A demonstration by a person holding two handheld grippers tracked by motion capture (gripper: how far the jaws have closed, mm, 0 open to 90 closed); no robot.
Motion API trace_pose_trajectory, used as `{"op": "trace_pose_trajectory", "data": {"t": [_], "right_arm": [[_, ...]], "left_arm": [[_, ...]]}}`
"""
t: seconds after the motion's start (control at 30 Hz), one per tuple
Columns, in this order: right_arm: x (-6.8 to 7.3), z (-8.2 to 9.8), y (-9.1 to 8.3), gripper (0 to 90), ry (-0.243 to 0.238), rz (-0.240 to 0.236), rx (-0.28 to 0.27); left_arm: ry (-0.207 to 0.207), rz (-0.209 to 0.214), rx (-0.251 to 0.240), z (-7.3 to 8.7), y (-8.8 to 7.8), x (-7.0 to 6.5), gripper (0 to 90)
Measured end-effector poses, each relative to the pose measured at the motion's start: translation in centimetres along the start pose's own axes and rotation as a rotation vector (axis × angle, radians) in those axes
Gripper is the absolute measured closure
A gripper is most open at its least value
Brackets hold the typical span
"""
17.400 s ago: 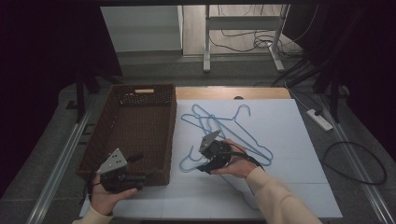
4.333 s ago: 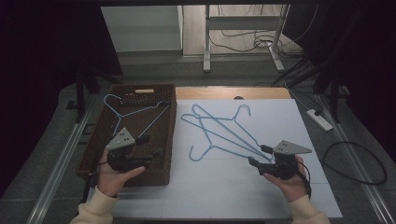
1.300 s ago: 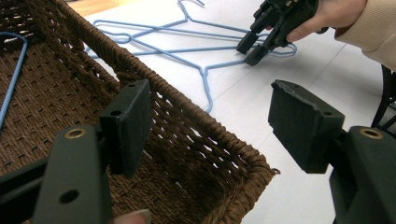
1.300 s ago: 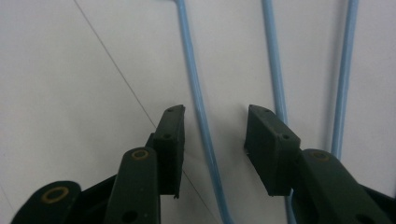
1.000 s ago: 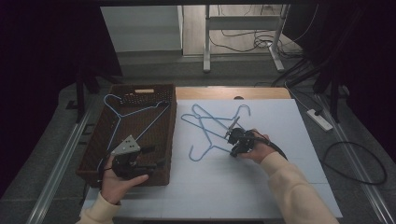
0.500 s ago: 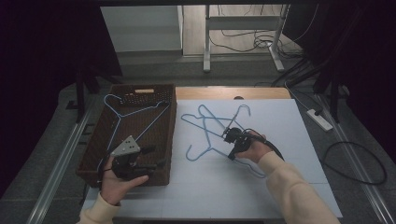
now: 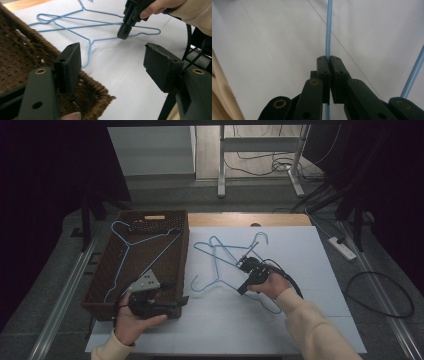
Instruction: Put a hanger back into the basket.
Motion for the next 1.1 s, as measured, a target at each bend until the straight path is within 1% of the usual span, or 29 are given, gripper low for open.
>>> {"op": "trace_pose_trajectory", "data": {"t": [0.03,0.07,0.27,0.4,0.47,0.57,0.67,0.73,0.87,0.9,0.97,1.03,1.07,1.1], "right_arm": [[0.2,0.1,-0.2,87.3,0.025,-0.014,-0.016],[0.2,0.1,-0.2,87.3,0.025,-0.014,-0.016],[0.6,1.0,-0.3,87.3,0.080,-0.030,-0.044],[0.7,1.3,-0.7,87.3,0.113,-0.036,-0.075],[0.9,1.4,-0.9,87.2,0.128,-0.054,-0.091],[1.3,1.5,-1.0,87.3,0.142,-0.064,-0.096],[1.7,1.4,-1.0,87.2,0.149,-0.075,-0.097],[1.9,1.4,-1.0,87.2,0.152,-0.073,-0.097],[2.2,1.3,-1.0,87.2,0.153,-0.075,-0.114],[2.2,1.3,-1.1,87.2,0.155,-0.076,-0.120],[2.2,1.3,-1.1,87.2,0.159,-0.076,-0.127],[2.3,1.4,-1.2,87.2,0.163,-0.081,-0.142],[2.4,1.5,-1.2,87.2,0.163,-0.083,-0.144],[2.4,1.6,-1.1,87.2,0.163,-0.082,-0.147]], "left_arm": [[-0.002,0.003,0.001,0.0,0.1,-0.1,31.2],[-0.002,0.005,0.002,0.0,0.2,-0.2,31.2],[-0.006,0.027,0.010,0.2,0.7,-0.8,31.3],[-0.003,0.048,0.031,0.4,1.7,-1.6,31.3],[-0.008,0.059,0.043,0.6,2.3,-2.0,31.4],[-0.025,0.086,0.069,0.9,3.6,-2.8,31.6],[-0.030,0.109,0.102,1.3,4.9,-3.5,31.8],[-0.041,0.123,0.117,1.4,5.9,-3.9,31.8],[-0.061,0.133,0.145,1.6,7.8,-4.4,31.7],[-0.058,0.111,0.147,1.6,8.2,-4.4,31.4],[-0.063,0.110,0.145,1.6,8.4,-4.5,31.4],[-0.079,0.113,0.135,1.4,8.9,-4.7,31.3],[-0.097,0.122,0.130,1.5,9.2,-4.9,31.2],[-0.112,0.142,0.130,1.6,9.5,-5.1,31.2]]}}
Point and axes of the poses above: each handheld gripper's, and its own axes: y roughly forward along the jaws, z roughly out of its underside, x roughly to its left, the point moved 9 cm from there along y, roughly forward along the jaws, and after that the axes turned 9 degrees about z, right-handed, at the moved point
